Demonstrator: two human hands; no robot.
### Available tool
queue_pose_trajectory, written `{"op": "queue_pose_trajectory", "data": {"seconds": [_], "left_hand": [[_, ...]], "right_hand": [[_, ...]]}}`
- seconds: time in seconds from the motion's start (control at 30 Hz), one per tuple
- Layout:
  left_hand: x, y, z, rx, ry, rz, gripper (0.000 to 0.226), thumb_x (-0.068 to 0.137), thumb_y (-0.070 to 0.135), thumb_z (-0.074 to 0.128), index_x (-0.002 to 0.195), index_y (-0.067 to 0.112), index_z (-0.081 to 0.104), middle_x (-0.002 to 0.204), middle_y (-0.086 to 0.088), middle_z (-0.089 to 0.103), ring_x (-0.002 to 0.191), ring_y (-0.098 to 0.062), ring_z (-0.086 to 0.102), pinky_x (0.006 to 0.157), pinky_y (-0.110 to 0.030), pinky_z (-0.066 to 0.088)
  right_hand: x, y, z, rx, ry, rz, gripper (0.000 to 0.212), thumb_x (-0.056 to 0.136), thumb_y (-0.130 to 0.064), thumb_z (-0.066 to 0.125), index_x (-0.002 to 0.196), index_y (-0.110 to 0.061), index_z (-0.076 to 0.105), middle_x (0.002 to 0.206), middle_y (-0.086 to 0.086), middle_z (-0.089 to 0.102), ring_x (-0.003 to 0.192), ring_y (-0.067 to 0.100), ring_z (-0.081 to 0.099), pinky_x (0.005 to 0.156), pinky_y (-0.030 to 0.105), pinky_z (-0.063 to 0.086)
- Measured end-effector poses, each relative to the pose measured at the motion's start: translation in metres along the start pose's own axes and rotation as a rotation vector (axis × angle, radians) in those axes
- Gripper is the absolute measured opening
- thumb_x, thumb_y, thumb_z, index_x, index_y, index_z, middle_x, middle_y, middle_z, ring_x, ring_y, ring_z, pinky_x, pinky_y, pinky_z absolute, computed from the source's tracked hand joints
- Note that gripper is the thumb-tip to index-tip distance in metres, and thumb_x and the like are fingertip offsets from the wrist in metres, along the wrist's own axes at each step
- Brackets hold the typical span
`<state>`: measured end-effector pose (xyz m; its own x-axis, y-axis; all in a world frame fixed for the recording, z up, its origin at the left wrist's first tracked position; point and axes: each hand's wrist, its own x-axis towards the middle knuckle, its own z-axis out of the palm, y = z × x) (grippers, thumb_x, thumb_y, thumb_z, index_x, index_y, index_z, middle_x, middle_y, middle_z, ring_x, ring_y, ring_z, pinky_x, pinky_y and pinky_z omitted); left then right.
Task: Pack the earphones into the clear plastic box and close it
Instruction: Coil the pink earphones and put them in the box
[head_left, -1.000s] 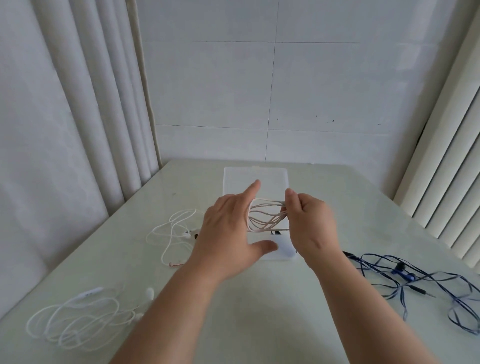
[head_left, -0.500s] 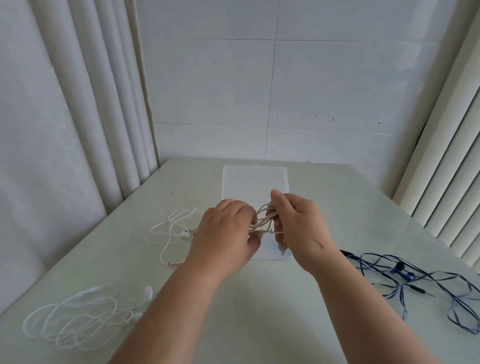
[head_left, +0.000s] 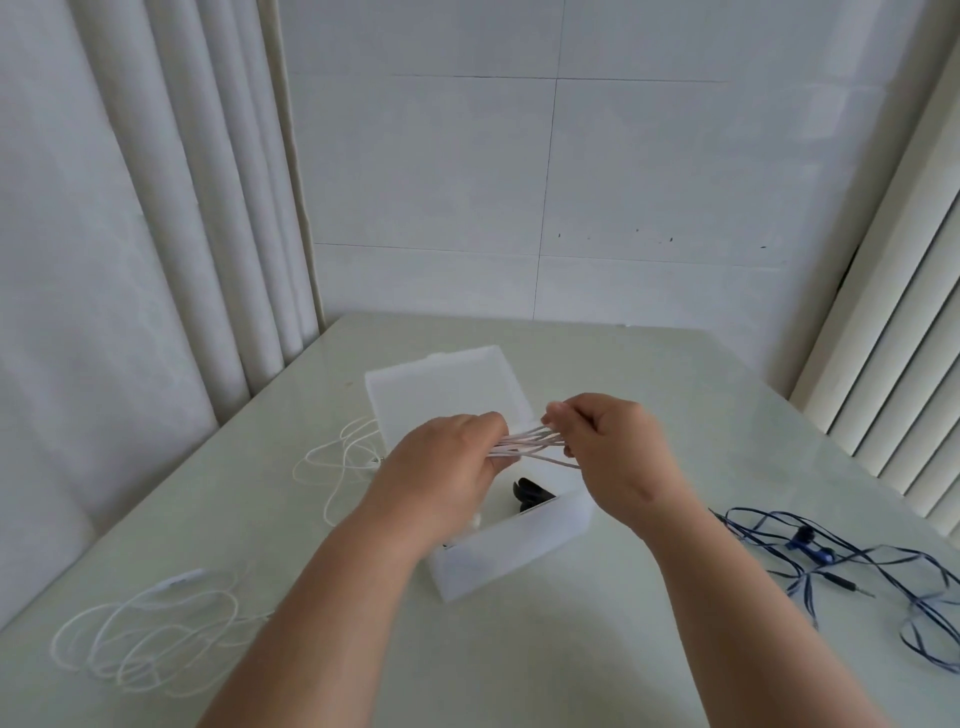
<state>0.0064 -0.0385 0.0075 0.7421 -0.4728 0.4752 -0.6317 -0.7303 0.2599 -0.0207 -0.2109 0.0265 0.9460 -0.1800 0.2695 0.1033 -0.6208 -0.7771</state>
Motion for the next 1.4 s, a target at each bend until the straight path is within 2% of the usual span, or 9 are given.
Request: {"op": "queue_pose_trajectory", "data": {"seconds": [0.23, 0.33, 0.43, 0.57, 0.9, 1.03, 1.13, 1.27, 1.4], "left_hand": [[-0.003, 0.008, -0.01, 0.023, -0.203, -0.12, 0.028, 0.083, 0.039, 0.054, 0.067, 0.019, 0.044, 0.06, 0.001, 0.05, 0.066, -0.024, 0.05, 0.052, -0.032, 0.029], [-0.005, 0.011, -0.014, 0.049, -0.339, -0.117, 0.04, 0.072, 0.066, 0.062, 0.079, 0.027, 0.056, 0.062, 0.01, 0.05, 0.063, -0.007, 0.05, 0.055, -0.029, 0.033], [-0.004, 0.011, -0.011, 0.161, -0.422, -0.079, 0.039, 0.074, 0.065, 0.063, 0.084, 0.027, 0.057, 0.066, 0.01, 0.05, 0.071, -0.014, 0.052, 0.059, -0.03, 0.035], [-0.002, 0.003, -0.005, 0.226, -0.382, -0.024, 0.037, 0.088, 0.051, 0.056, 0.067, 0.026, 0.039, 0.066, 0.006, 0.046, 0.074, -0.02, 0.049, 0.057, -0.033, 0.028], [0.004, -0.01, 0.006, 0.059, -0.333, 0.116, 0.04, 0.084, 0.047, 0.063, 0.065, 0.021, 0.04, 0.069, 0.002, 0.051, 0.076, -0.021, 0.046, 0.064, -0.033, 0.029], [0.006, -0.009, 0.005, -0.099, -0.135, 0.15, 0.041, 0.081, 0.06, 0.052, 0.077, 0.019, 0.059, 0.068, 0.0, 0.061, 0.071, -0.022, 0.054, 0.062, -0.032, 0.03], [0.008, -0.008, 0.003, -0.267, -0.008, 0.013, 0.027, 0.092, 0.05, 0.053, 0.093, 0.024, 0.057, 0.069, 0.004, 0.063, 0.068, -0.017, 0.059, 0.063, -0.033, 0.042], [0.01, -0.01, 0.011, -0.192, -0.08, -0.118, 0.021, 0.097, 0.044, 0.045, 0.095, 0.023, 0.046, 0.068, 0.006, 0.057, 0.073, -0.023, 0.058, 0.06, -0.036, 0.037], [0.013, -0.012, 0.017, -0.048, -0.217, -0.134, 0.02, 0.097, 0.04, 0.044, 0.096, 0.024, 0.057, 0.088, 0.005, 0.065, 0.094, -0.024, 0.057, 0.075, -0.034, 0.037]], "right_hand": [[-0.004, 0.004, 0.004, -0.259, -0.096, -0.037, 0.029, 0.098, -0.038, 0.048, 0.082, -0.018, 0.063, 0.065, -0.002, 0.056, 0.063, 0.019, 0.05, 0.057, 0.032, 0.037], [-0.004, 0.004, 0.003, -0.247, -0.116, -0.033, 0.027, 0.097, -0.037, 0.05, 0.082, -0.02, 0.064, 0.062, -0.005, 0.053, 0.059, 0.015, 0.046, 0.055, 0.031, 0.035], [-0.004, 0.005, 0.0, -0.217, -0.165, -0.019, 0.024, 0.096, -0.037, 0.053, 0.085, -0.021, 0.066, 0.068, -0.002, 0.058, 0.061, 0.016, 0.049, 0.058, 0.031, 0.038], [-0.004, 0.005, -0.007, -0.188, -0.243, 0.0, 0.019, 0.093, -0.037, 0.056, 0.084, -0.029, 0.07, 0.072, -0.004, 0.062, 0.063, 0.014, 0.051, 0.061, 0.031, 0.043], [-0.003, 0.001, -0.01, -0.223, -0.213, -0.058, 0.019, 0.093, -0.03, 0.058, 0.076, -0.034, 0.067, 0.082, -0.008, 0.068, 0.078, 0.014, 0.062, 0.072, 0.031, 0.05], [0.002, 0.005, -0.008, -0.206, -0.134, -0.121, 0.021, 0.095, -0.025, 0.055, 0.077, -0.031, 0.063, 0.086, -0.009, 0.067, 0.079, 0.01, 0.058, 0.072, 0.025, 0.046], [0.007, 0.005, -0.006, -0.135, -0.034, -0.17, 0.019, 0.096, -0.023, 0.053, 0.082, -0.028, 0.065, 0.088, -0.009, 0.065, 0.077, 0.001, 0.055, 0.064, 0.012, 0.039], [0.015, 0.006, 0.001, -0.096, -0.042, -0.154, 0.022, 0.1, -0.02, 0.046, 0.098, -0.019, 0.068, 0.101, -0.005, 0.064, 0.087, 0.008, 0.055, 0.068, 0.009, 0.036], [0.017, 0.011, 0.009, -0.315, -0.251, -0.078, 0.029, 0.101, -0.018, 0.039, 0.111, -0.019, 0.066, 0.113, -0.001, 0.06, 0.102, 0.017, 0.056, 0.08, 0.025, 0.04]]}}
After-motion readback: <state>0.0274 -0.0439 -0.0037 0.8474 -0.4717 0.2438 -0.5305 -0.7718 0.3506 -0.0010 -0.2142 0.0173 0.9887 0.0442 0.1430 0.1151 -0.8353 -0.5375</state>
